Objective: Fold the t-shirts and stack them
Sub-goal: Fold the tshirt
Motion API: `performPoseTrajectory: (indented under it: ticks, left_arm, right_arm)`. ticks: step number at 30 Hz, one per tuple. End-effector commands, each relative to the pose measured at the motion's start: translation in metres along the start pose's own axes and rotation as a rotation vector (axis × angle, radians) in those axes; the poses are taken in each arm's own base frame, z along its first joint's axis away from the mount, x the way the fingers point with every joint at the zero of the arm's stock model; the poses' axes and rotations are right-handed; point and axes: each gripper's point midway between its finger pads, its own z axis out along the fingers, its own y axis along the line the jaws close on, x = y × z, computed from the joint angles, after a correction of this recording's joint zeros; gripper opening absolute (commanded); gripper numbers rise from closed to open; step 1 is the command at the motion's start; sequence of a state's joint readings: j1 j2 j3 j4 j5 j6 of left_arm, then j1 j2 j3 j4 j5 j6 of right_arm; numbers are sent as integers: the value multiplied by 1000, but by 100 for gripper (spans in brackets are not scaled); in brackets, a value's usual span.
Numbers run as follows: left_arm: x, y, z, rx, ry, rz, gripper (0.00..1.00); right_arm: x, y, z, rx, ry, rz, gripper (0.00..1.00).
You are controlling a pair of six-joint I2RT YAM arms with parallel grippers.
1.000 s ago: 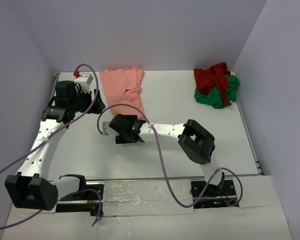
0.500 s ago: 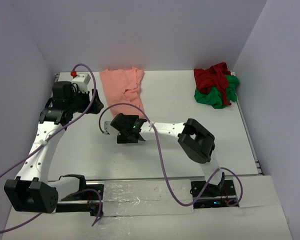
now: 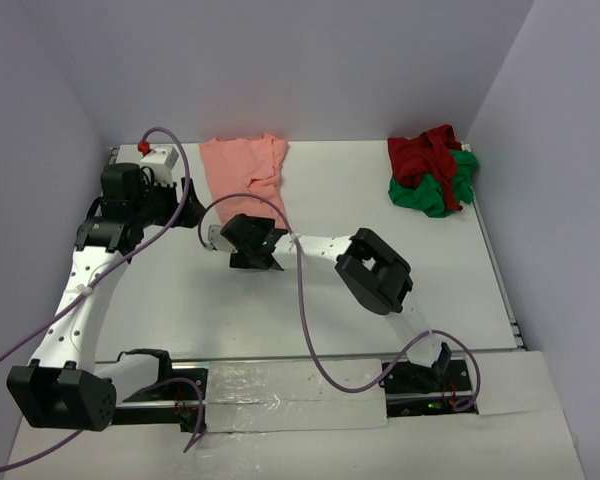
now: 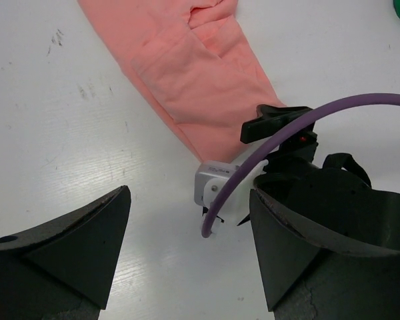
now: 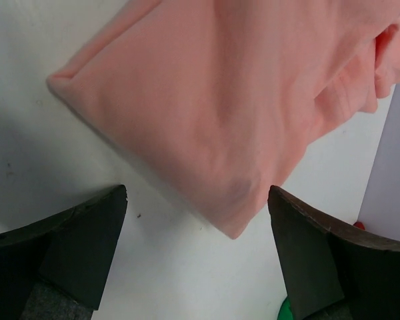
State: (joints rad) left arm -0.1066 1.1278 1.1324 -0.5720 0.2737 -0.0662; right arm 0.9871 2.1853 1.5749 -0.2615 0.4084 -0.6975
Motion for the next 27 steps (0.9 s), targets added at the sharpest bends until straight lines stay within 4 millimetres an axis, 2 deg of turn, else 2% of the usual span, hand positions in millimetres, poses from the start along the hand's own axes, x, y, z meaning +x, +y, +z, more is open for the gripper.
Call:
performPoseTrajectory:
  ticks: [1,5,7,8,9,11,12,14,15,16,20,21,27]
  left_arm:
    - [-23,-5,-13,17,-80,24,81]
    - [-25,-6,-18,17,-92,30,81]
    - [-25,-7,-19,19,-92,28,81]
    - [-26,-7,-20,20,-95,32,81]
    - [-27,-7,-22,18,-99,33,81]
    - [-26,-7,-23,13,-98,37,81]
    - [-27,-7,-24,11,-100,37,81]
    - [-26,-7,-24,14,-98,38,81]
    - [-26,-7,-24,16,-97,37,81]
    - [-26,-7,-23,16,-97,36,81]
    - [-27,-8,-24,21,-97,34,81]
    - [-28,-9,-24,30,-99,32,81]
    - [-25,-13,-26,48,-90,39,81]
  right_arm:
    - [-6,0,17,14,-14,7,93]
    - [-13,-3,22,15,-19,14,88]
    - [-12,-1,26,11,-10,15,80]
    - [-11,0,27,7,-8,17,76]
    - [-12,-1,28,5,-12,25,66]
    - [-10,0,28,-5,-3,25,57]
    - [-10,0,28,-8,0,29,48]
    - [-6,-2,27,-9,14,33,42]
    - [-5,-2,25,-9,14,33,27]
    - [-3,-3,24,-8,17,36,21]
    - [11,-1,19,-8,46,43,7]
    - [11,-6,15,0,39,52,0]
    - [13,-10,-2,-3,32,86,0]
